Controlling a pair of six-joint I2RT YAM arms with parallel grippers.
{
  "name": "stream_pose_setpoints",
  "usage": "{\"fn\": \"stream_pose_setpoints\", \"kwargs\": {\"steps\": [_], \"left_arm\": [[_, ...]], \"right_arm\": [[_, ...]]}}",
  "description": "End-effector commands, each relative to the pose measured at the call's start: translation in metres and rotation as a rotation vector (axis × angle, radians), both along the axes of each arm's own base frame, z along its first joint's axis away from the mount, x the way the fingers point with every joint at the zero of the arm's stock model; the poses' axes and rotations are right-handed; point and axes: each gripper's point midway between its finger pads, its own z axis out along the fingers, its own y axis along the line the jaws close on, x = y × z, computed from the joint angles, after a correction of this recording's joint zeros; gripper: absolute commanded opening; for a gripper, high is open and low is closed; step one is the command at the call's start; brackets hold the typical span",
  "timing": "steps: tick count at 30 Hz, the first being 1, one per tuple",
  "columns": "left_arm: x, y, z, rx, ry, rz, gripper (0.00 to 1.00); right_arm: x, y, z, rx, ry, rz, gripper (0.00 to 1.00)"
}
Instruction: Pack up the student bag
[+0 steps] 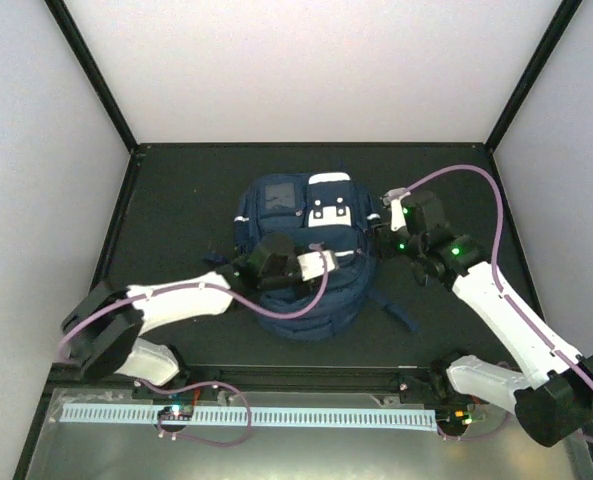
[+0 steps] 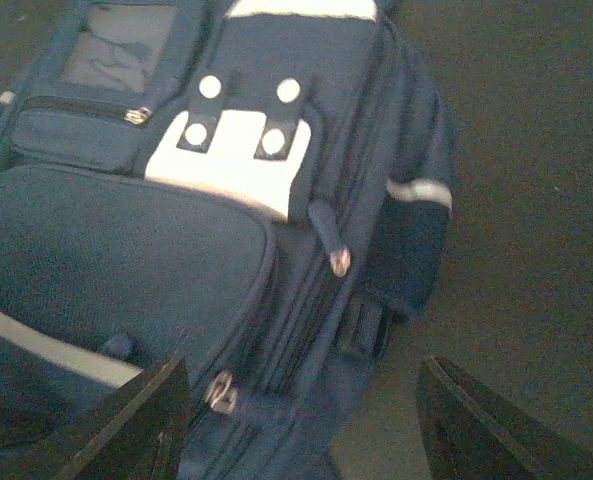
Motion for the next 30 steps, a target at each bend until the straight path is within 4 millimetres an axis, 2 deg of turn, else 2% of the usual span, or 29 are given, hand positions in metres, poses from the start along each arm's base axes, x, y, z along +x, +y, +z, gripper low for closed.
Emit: {"fn": "stream_pose_setpoints", "kwargs": {"steps": [1, 2, 3, 4, 5, 6, 8, 9, 10, 11, 15, 18, 22, 24, 28, 30], "left_arm": [[0.063, -0.021, 0.037, -0.060, -0.088, 0.098, 0.02], [0.067, -0.024, 0.042, -0.053, -0.089, 0.092, 0.02], [0.069, -0.026, 0.049, -0.062, -0.092, 0.095, 0.08], [0.069, -0.025, 0.058, -0.085, -0.096, 0.105, 0.35], [0.066, -0.022, 0.066, -0.114, -0.104, 0.110, 0.47], [0.062, -0.018, 0.073, -0.135, -0.114, 0.107, 0.63], [0.058, -0.006, 0.087, -0.177, -0.116, 0.150, 0.81], [0.060, 0.005, 0.090, -0.188, -0.089, 0.215, 0.92], [0.063, 0.019, 0.097, -0.205, -0.064, 0.296, 0.98], [0.070, 0.038, 0.105, -0.223, -0.051, 0.402, 0.99], [0.074, 0.097, 0.119, -0.279, 0.007, 0.575, 0.99], [0.082, 0.149, 0.115, -0.353, 0.024, 0.713, 0.99], [0.101, 0.214, 0.104, -0.406, -0.008, 0.905, 0.99], [0.112, 0.242, 0.096, -0.389, -0.034, 1.007, 0.99], [0.127, 0.291, 0.075, -0.324, -0.090, 1.181, 0.99], [0.130, 0.308, 0.065, -0.314, -0.098, 1.234, 0.99]], "right_arm": [[0.015, -0.020, 0.009, 0.062, -0.073, -0.133, 0.66], [0.017, -0.024, 0.015, 0.075, -0.105, -0.150, 0.69], [0.020, -0.031, 0.018, 0.078, -0.137, -0.184, 0.76], [0.023, -0.040, 0.022, 0.067, -0.175, -0.230, 0.85], [0.025, -0.050, 0.026, 0.056, -0.213, -0.279, 0.95], [0.026, -0.060, 0.030, 0.052, -0.252, -0.335, 1.00], [0.026, -0.077, 0.037, 0.049, -0.336, -0.414, 1.00], [0.025, -0.082, 0.043, 0.058, -0.388, -0.433, 1.00], [0.024, -0.086, 0.047, 0.066, -0.434, -0.443, 0.99], [0.023, -0.088, 0.052, 0.078, -0.487, -0.448, 1.00], [0.025, -0.106, 0.067, 0.077, -0.597, -0.512, 0.99], [0.031, -0.120, 0.066, 0.046, -0.671, -0.548, 0.99], [0.031, -0.142, 0.057, -0.001, -0.859, -0.587, 0.99], [0.038, -0.152, 0.041, -0.012, -0.846, -0.620, 0.99], [0.039, -0.192, 0.013, -0.046, -0.794, -0.883, 1.00], [0.043, -0.183, 0.000, -0.101, -0.780, -0.790, 0.99]]}}
